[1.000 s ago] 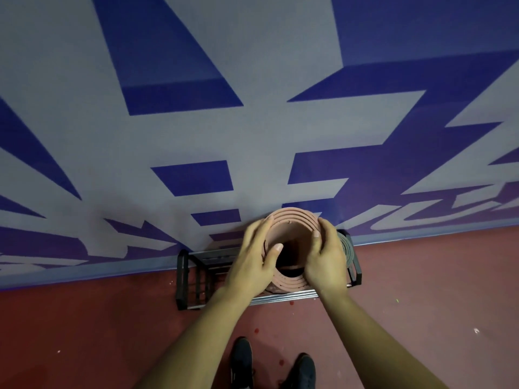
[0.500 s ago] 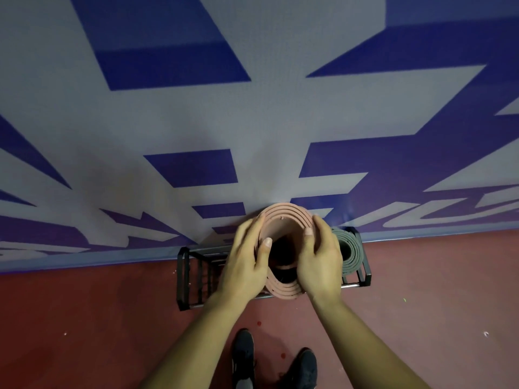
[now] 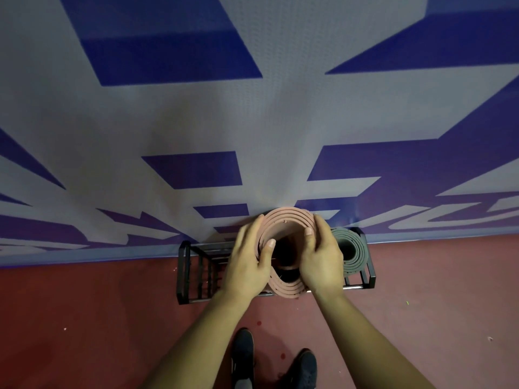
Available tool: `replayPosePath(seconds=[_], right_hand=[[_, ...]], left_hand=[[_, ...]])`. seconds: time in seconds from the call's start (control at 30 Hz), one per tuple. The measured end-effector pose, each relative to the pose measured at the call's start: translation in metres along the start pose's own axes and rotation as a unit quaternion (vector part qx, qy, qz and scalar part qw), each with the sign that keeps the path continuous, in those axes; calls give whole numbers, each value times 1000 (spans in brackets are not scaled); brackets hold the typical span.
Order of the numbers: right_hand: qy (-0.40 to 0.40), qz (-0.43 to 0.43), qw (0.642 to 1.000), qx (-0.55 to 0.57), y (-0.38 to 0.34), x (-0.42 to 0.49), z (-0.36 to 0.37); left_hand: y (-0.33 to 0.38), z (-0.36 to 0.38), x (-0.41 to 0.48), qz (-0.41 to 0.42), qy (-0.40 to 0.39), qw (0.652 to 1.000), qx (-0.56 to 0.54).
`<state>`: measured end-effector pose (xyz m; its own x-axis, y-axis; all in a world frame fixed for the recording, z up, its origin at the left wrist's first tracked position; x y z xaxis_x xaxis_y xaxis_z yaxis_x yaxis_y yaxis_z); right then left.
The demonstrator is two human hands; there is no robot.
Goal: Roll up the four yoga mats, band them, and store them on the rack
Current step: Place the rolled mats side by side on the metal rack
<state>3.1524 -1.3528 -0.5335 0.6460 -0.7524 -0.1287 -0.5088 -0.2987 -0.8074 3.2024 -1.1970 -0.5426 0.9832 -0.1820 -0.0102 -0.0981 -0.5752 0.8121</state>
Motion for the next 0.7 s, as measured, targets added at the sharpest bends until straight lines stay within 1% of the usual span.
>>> replayPosePath(seconds=[0.27, 0.57, 0.7], right_hand=[[-7, 5, 1000, -22, 10, 4, 16], [12, -1, 1000, -3, 15, -3, 20], [12, 8, 1000, 13, 7, -10, 13]], left_hand=[[-17, 13, -2, -28, 2, 1000, -2], [-25, 15, -9, -53, -1, 999, -7], [-15, 5, -11, -33, 6, 999, -14]])
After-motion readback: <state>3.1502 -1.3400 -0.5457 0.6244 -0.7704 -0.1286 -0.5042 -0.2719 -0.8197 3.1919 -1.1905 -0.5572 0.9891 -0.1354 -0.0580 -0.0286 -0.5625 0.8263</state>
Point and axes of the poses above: each hand's wrist, its own x-axis towards the middle knuckle, its own z-axis out of the palm, y = z × x, the point moved 2 cm from there along x, towards the middle knuckle, and after that the axes turned 9 degrees about y, right-handed, at the moved point
